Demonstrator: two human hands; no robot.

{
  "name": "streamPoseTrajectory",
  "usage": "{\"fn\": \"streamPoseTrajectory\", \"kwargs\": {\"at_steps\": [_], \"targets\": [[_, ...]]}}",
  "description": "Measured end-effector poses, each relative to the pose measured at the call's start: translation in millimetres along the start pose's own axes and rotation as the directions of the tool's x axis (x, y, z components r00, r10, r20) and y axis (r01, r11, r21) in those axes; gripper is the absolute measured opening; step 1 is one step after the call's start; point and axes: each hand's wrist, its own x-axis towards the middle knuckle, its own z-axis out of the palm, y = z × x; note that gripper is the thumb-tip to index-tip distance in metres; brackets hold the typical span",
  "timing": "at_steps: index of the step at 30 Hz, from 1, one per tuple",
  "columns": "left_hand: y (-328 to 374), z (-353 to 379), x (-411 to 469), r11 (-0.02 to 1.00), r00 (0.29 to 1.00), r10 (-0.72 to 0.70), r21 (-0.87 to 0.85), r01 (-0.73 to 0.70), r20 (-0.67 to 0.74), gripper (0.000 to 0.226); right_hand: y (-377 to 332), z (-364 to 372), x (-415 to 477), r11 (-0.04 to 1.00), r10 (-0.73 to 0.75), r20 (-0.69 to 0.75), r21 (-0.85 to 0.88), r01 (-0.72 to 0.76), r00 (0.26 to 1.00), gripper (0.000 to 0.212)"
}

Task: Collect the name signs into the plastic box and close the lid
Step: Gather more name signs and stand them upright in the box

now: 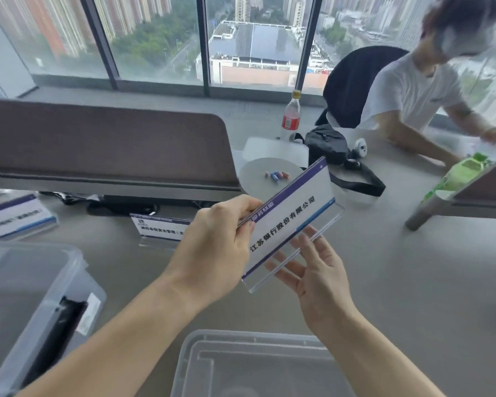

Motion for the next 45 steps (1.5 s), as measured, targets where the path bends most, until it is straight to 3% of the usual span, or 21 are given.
{"fn": "streamPoseTrajectory", "kwargs": {"at_steps": [8, 15, 18, 21, 27, 30, 32, 34, 36, 40, 42, 45], "targets": [[49, -113, -24, 0.999, 0.995, 0.021, 0.051, -0.016, -0.098, 0.028, -50, 80, -63, 0.996, -0.074, 0.143, -0.035, 0.080, 0.987, 0.025], [55, -230, -70, 0.995, 0.988, -0.091, 0.017, 0.094, -0.127, 0.041, -60, 172, -134, 0.989, -0.056, 0.260, -0.118, 0.089, 0.964, 0.025], [36, -273, -96, 0.996, 0.984, -0.092, -0.004, 0.092, -0.156, 0.024, -43, 213, -163, 0.990, -0.041, 0.284, -0.121, 0.078, 0.958, 0.026], [2, -311, -130, 0.988, 0.966, -0.114, -0.130, 0.086, -0.230, 0.016, -17, 256, -187, 0.993, -0.017, 0.295, -0.103, 0.049, 0.955, 0.024], [-80, -373, -197, 0.969, 0.934, -0.201, -0.198, 0.146, -0.295, 0.017, 63, 337, -228, 0.990, 0.053, 0.291, -0.142, -0.011, 0.955, 0.027], [-122, -391, -218, 0.957, 0.921, -0.254, -0.217, 0.194, -0.295, 0.018, 99, 363, -236, 0.964, 0.080, 0.308, -0.264, 0.004, 0.948, 0.024], [-147, -397, -229, 0.950, 0.916, -0.275, -0.228, 0.213, -0.293, 0.021, 113, 374, -230, 0.938, 0.047, 0.289, -0.342, 0.057, 0.956, 0.038], [-170, -399, -239, 0.950, 0.923, -0.282, -0.212, 0.229, -0.264, 0.022, 117, 376, -213, 0.896, -0.033, 0.298, -0.414, 0.160, 0.954, 0.068], [-190, -399, -245, 0.949, 0.932, -0.289, -0.196, 0.248, -0.219, 0.023, 116, 377, -191, 0.761, -0.097, 0.390, -0.564, 0.321, 0.916, 0.078], [-223, -387, -253, 0.947, 0.921, -0.309, -0.166, 0.276, -0.236, 0.023, 139, 387, -149, 0.510, -0.013, 0.602, -0.683, 0.523, 0.798, 0.029], [-235, -378, -255, 0.940, 0.900, -0.340, -0.105, 0.323, -0.274, 0.020, 158, 394, -134, 0.491, -0.011, 0.614, -0.684, 0.539, 0.789, 0.014], [-255, -358, -257, 0.898, 0.870, -0.417, 0.031, 0.440, -0.262, 0.012, 194, 401, -115, 0.499, 0.034, 0.614, -0.694, 0.519, 0.789, 0.012]]}}
